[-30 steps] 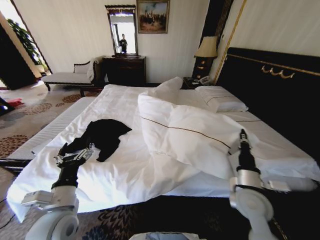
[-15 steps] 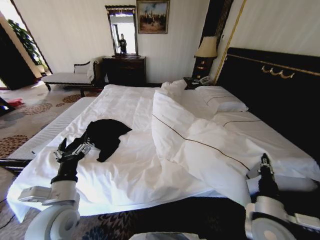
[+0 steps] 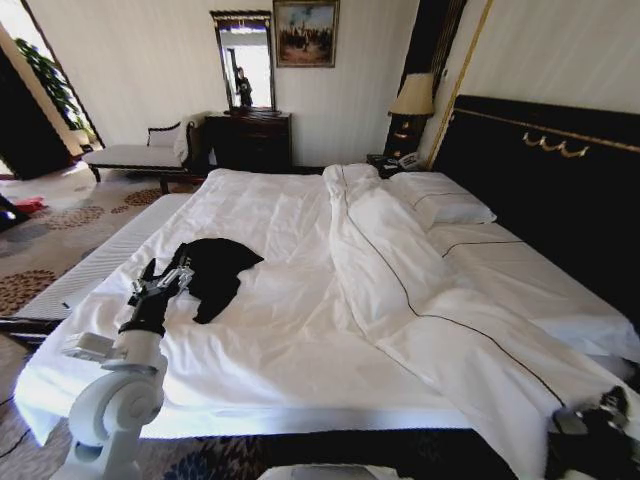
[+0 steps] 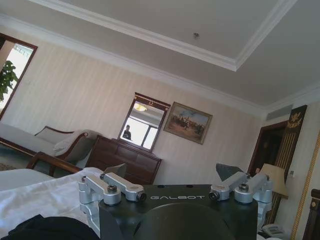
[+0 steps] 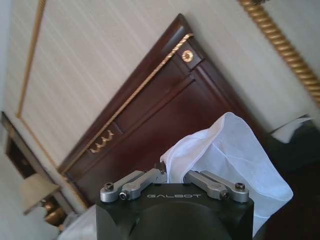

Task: Fold the clothes on the bed.

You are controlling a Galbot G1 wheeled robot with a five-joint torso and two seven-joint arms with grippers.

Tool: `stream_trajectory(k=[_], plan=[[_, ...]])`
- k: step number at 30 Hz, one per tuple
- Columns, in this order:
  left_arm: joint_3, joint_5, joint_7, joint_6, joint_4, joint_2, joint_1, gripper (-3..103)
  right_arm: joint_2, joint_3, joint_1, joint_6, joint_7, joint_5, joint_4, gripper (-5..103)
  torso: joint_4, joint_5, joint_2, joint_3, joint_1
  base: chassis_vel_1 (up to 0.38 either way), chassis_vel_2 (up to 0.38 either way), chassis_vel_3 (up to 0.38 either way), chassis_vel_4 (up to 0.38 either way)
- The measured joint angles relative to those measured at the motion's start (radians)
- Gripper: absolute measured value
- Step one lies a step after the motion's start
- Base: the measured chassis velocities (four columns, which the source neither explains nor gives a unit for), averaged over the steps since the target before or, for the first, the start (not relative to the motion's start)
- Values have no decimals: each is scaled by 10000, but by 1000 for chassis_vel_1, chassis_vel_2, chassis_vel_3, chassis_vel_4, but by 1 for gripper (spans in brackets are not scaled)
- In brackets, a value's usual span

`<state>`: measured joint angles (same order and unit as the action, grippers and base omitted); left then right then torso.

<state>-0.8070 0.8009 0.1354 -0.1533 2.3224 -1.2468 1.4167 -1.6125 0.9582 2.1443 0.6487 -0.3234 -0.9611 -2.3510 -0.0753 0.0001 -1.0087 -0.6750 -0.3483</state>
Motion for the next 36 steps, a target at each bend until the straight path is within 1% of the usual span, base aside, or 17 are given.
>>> stream_trajectory(k=[1, 6, 12, 14, 15, 18, 23, 27, 30, 34, 36], plan=[[0, 0, 0, 0, 0, 0, 0, 100, 0, 0, 0, 0, 0, 0, 0, 1, 0, 0, 0, 0, 0, 0, 0, 0, 0], [153, 58, 1, -3, -354, 134, -207, 100, 21, 32, 206, 416, -689, 192, 604, 1, 3, 1, 0, -1, -1, 0, 0, 0, 0], [196, 106, -9, 2, -463, 169, -258, 100, 29, 31, 467, 748, -901, 196, 1057, 1, 5, 2, 0, 0, -1, 0, 0, 0, 0], [198, 185, -11, 8, -587, 187, -331, 100, 34, 31, 668, 894, -1159, 220, 1251, 1, 4, 1, 0, 0, -1, 0, 0, 0, 0], [198, 185, -11, 8, -587, 187, -331, 100, 34, 31, 668, 894, -1159, 220, 1251, 1, 4, 1, 0, 0, -1, 0, 0, 0, 0], [192, 261, -12, 11, -685, 178, -395, 100, 40, 156, 810, 928, -1589, 228, 1616, 1, 3, 1, 0, 0, -1, 0, 0, 0, 0], [204, 269, -12, 18, -696, 101, -356, 100, 44, 250, 794, 1017, -1681, 309, 2224, 1, 6, 2, 0, 0, -1, 0, 0, 0, 0], [195, 266, -14, 19, -637, 91, -307, 100, 50, 25, 760, 1072, -1724, 424, 2554, 1, 2, -3, 1, 0, -1, 0, 0, 0, 0], [100, 290, -15, 19, -565, 172, -293, 100, 48, -485, 739, 1129, -1811, 697, 2949, 1, -7, -4, 0, 0, -1, 0, 0, 0, 0], [-7, 350, -15, 20, -502, 295, -245, 100, 41, -827, 696, 1118, -1945, 906, 3092, 1, -8, -4, 0, 0, 0, 0, 0, 0, 0], [-76, 408, -10, 19, -463, 387, -210, 100, 40, -851, 602, 1055, -2052, 1006, 3110, 1, -4, -5, 0, 0, 0, 0, 0, 0, 0]])
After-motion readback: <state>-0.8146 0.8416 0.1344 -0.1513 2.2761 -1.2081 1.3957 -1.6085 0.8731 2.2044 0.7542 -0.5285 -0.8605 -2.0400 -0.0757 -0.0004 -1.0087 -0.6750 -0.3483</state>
